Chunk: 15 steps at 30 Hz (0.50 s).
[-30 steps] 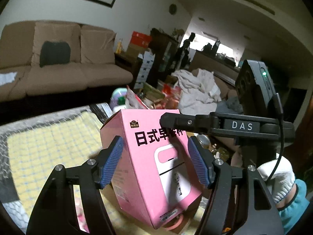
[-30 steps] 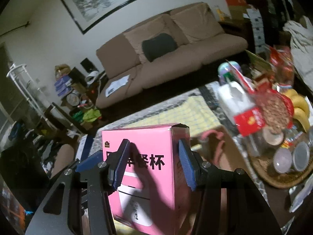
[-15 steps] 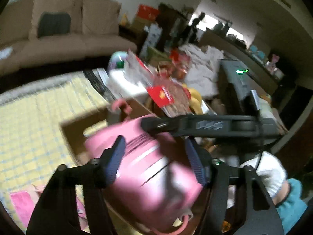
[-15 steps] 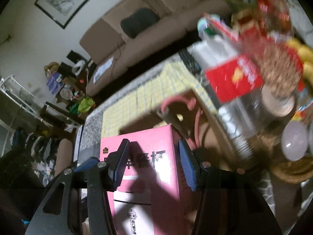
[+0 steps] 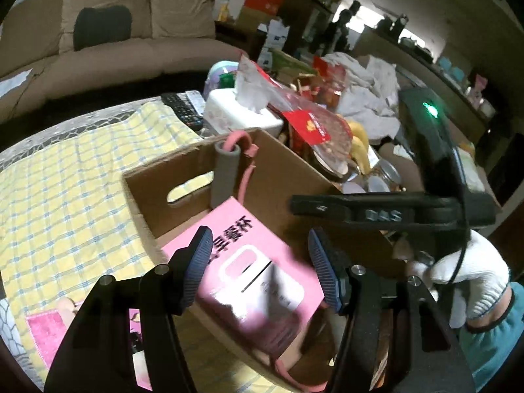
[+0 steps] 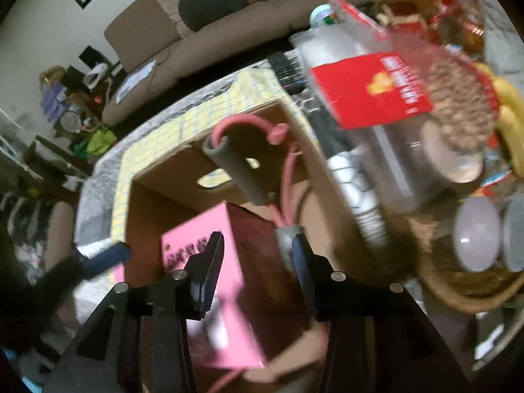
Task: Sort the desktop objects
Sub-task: 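Carry the pink boxed cup into the cardboard box with the left gripper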
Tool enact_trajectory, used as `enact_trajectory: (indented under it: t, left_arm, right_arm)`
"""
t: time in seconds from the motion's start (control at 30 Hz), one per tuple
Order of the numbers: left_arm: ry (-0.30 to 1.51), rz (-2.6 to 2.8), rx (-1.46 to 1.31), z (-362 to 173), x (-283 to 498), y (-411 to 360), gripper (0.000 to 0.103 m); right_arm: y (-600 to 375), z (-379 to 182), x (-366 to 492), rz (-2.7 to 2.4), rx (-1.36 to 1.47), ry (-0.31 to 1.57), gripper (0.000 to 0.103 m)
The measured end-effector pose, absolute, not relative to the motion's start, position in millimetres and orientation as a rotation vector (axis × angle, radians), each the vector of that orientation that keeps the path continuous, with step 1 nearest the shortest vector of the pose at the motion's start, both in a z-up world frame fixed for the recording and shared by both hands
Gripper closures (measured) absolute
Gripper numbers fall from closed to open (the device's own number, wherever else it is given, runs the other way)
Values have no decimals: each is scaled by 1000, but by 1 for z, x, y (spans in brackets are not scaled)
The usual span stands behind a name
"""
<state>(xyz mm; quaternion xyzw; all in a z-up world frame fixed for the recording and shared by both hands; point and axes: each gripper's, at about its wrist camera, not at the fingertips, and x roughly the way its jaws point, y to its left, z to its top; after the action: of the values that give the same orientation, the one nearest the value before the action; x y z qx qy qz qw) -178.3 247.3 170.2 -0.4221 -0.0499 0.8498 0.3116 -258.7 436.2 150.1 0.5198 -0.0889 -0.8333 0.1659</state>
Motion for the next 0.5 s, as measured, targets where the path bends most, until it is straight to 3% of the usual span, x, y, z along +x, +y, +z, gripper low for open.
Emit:
enact_trajectory:
  t: [0.1, 0.3, 0.5]
  left_arm:
    - [-143, 2259, -1112, 175, -175, 235, 43]
    - [-227, 2262, -1146, 168, -170, 212, 26]
    - [-317, 2222, -1236, 144, -163, 201, 25]
  right_arm:
    - [444, 154, -249, -2370, 1501, -206, 51]
    - [449, 143, -229, -2272, 1617, -247, 50]
    - [436, 137, -221, -2249, 1730, -186, 46]
